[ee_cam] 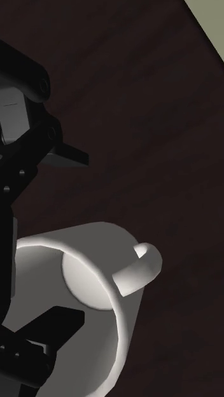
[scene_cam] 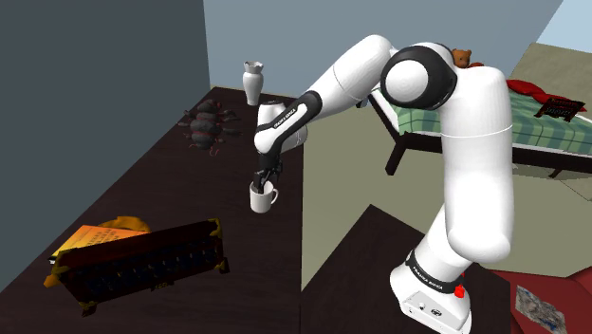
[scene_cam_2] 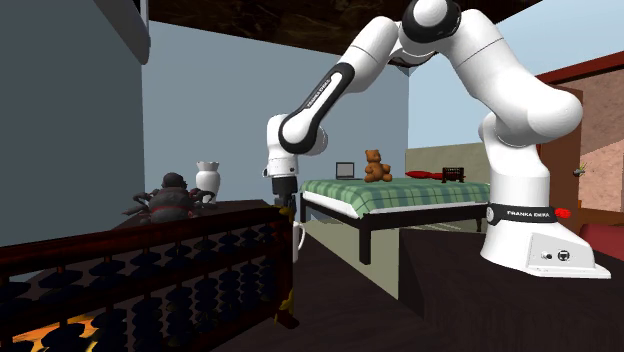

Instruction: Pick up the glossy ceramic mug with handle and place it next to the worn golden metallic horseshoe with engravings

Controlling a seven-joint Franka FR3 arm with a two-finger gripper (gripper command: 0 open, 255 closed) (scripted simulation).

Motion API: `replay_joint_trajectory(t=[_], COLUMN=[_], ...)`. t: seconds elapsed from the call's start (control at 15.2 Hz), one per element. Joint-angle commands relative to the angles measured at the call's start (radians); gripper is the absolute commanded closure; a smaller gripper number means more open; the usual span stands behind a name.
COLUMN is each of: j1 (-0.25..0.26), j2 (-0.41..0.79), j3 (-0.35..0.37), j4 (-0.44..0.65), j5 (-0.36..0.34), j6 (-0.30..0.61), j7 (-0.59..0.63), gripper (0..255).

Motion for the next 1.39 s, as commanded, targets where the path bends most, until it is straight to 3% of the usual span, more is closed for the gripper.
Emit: replay_joint_trajectory(t=[0.0,0.33,0.4,0.99,1.32], j1=[0.000,0.000,0.000,0.000,0.002], j2=[0.002,0.002,0.002,0.002,-0.050], j3=[0.000,0.000,0.000,0.000,-0.003], j4=[-0.001,-0.001,-0.001,-0.001,-0.003], j5=[0.000,0.000,0.000,0.000,-0.005], j6=[0.003,0.003,0.003,0.003,-0.046], j7=[0.000,0.000,0.000,0.000,0.005], gripper=[0,0,255,255,255])
